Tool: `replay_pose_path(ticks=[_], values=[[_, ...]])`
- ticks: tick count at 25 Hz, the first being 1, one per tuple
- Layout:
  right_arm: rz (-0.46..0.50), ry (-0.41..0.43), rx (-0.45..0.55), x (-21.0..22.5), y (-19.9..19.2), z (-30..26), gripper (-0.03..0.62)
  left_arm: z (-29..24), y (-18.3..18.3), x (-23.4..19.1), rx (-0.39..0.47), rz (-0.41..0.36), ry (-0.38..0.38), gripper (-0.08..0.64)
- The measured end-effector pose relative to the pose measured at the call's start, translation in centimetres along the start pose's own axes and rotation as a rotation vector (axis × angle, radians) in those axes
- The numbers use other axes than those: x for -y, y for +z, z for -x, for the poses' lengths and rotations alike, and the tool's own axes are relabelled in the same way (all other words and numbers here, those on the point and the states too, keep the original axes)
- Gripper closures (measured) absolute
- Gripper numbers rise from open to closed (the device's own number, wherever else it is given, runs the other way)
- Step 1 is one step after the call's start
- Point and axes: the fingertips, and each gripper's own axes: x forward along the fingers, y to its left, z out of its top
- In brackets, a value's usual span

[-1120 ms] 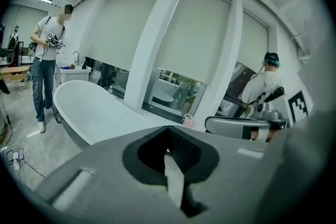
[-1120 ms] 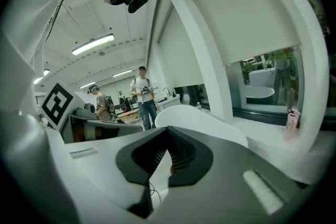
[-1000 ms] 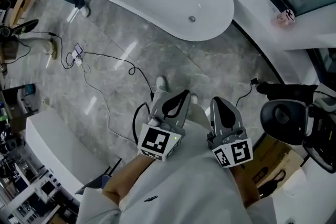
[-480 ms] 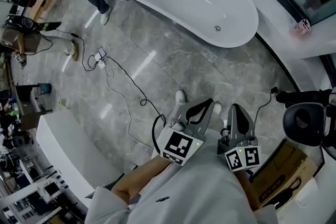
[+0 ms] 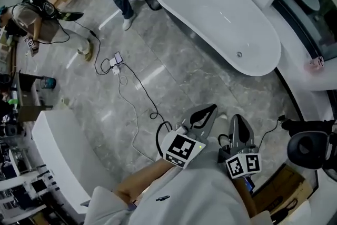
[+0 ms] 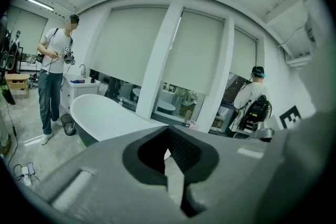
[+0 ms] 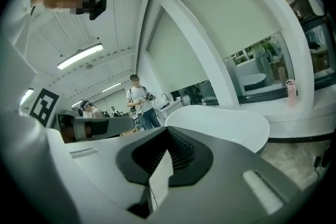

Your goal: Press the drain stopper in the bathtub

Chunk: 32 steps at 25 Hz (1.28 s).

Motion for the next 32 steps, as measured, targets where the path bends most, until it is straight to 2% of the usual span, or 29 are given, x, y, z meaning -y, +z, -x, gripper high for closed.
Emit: replay_pose_path(ticks=[2,5,10,15,25,32], values=[[0.027,0.013,0.0,-0.7,0.6,-1.3,0.598,-0.2,0.3,-1.6,0.006,0.009,0.004,0.555],[0.04,0.008,0.001,1.0,1.5,-2.5,0.598,-2.3,0.5,-1.9,0.0,0.009,-0.008,0.555],[0.032,-0.043,0.027,5.6,3.4,-5.4,0.598,-7.1,1.2,-2.3,-0.027,-0.014,-0.04,0.555],[0.008,-0.061,0.032,13.0,6.9,-9.7,0.598,-15.9,3.3,-3.0,-0.054,-0.016,-0.032,0.555],[0.006,0.041,0.004,26.7,17.3,-17.8,0.598,-33.6,9.3,-1.3,-0.111,-0.047,0.026,0.555],[0.064,0.097,-0.031,33.0,21.1,-22.1,0.598,-40.8,11.1,-1.2,-0.12,-0.006,0.075,0.555]])
